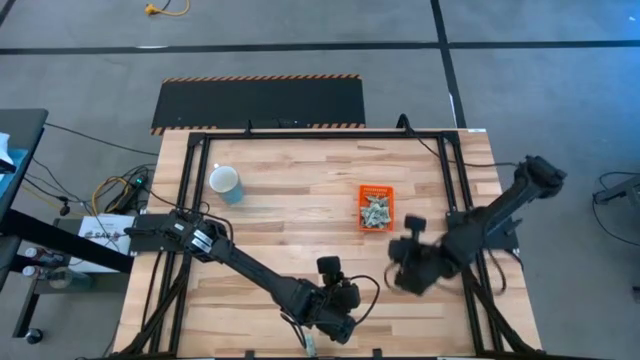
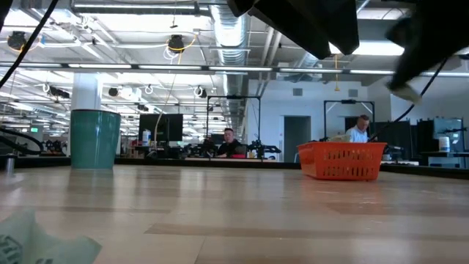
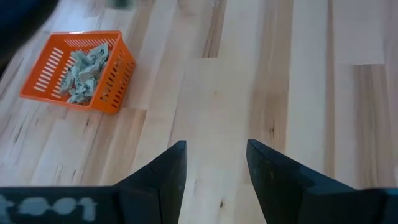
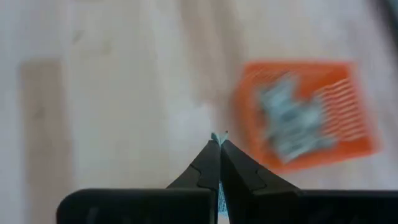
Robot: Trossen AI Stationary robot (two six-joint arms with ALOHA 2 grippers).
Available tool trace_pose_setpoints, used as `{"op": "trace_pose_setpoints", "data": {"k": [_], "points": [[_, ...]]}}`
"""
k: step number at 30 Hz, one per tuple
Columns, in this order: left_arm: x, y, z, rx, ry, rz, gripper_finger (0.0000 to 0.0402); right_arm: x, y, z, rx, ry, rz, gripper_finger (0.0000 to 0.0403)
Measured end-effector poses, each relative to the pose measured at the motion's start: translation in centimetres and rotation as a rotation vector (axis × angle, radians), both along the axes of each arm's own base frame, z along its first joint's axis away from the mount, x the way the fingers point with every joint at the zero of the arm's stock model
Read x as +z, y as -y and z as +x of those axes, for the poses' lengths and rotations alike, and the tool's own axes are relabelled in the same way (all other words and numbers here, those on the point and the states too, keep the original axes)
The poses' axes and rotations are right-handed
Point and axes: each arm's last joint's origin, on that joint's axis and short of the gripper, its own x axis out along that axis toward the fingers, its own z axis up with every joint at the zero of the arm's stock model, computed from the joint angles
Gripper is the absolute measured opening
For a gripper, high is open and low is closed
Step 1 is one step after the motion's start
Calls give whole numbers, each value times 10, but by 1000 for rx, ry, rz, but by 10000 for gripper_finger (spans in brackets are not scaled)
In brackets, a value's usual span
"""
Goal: Pick and place Stevia / Truvia into bins
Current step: Put the right stevia packet into the orange bin
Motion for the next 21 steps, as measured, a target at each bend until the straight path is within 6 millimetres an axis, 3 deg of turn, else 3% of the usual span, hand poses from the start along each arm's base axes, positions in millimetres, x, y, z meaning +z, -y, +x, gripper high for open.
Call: {"op": "trace_pose_setpoints", "data": {"k": [5, 9, 15, 21], "points": [[0, 2, -1, -2, 1, -3, 158, 31, 47, 7, -80, 110, -30, 1], [0, 2, -1, -2, 2, -3, 158, 43, 77, 15, -127, 155, 17, 2], [0, 2, -1, -2, 1, -3, 158, 42, 111, 27, -171, 123, 110, 3], [0, 3, -2, -4, 1, -3, 158, 35, 128, 36, -221, 94, 136, 32]]}}
